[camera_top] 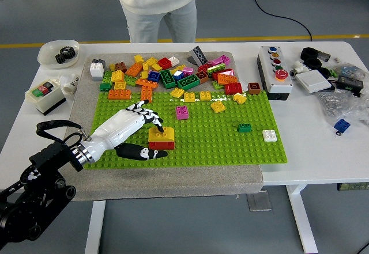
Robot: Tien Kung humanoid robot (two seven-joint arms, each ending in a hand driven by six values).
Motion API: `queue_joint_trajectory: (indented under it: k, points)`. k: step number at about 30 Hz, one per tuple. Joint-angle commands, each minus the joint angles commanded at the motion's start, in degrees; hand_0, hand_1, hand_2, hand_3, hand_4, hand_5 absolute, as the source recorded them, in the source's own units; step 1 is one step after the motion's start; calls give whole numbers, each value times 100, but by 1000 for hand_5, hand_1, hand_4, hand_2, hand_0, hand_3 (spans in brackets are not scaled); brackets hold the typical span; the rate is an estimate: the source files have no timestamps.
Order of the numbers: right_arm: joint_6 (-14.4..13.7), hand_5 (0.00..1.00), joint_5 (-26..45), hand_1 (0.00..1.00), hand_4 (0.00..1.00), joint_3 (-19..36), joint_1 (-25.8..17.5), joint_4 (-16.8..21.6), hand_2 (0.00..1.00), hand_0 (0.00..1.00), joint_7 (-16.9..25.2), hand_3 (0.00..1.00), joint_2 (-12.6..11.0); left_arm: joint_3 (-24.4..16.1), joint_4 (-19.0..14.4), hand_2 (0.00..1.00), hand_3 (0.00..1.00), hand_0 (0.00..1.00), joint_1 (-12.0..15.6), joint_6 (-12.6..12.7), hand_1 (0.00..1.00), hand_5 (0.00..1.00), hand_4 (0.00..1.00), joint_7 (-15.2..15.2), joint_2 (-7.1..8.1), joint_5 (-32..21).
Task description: Pick up the brick,pile it on top of brick,press brick,pick up the brick,pile it on top of brick,press brick
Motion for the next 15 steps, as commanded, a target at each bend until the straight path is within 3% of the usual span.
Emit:
queue_joint_trajectory:
  k: [15]
  points:
    - [-2,370,17,648,808,-6,-5,0,712,741,4,580,-1,35,60,755,602,998,10,1,820,888,983,11,-14,10]
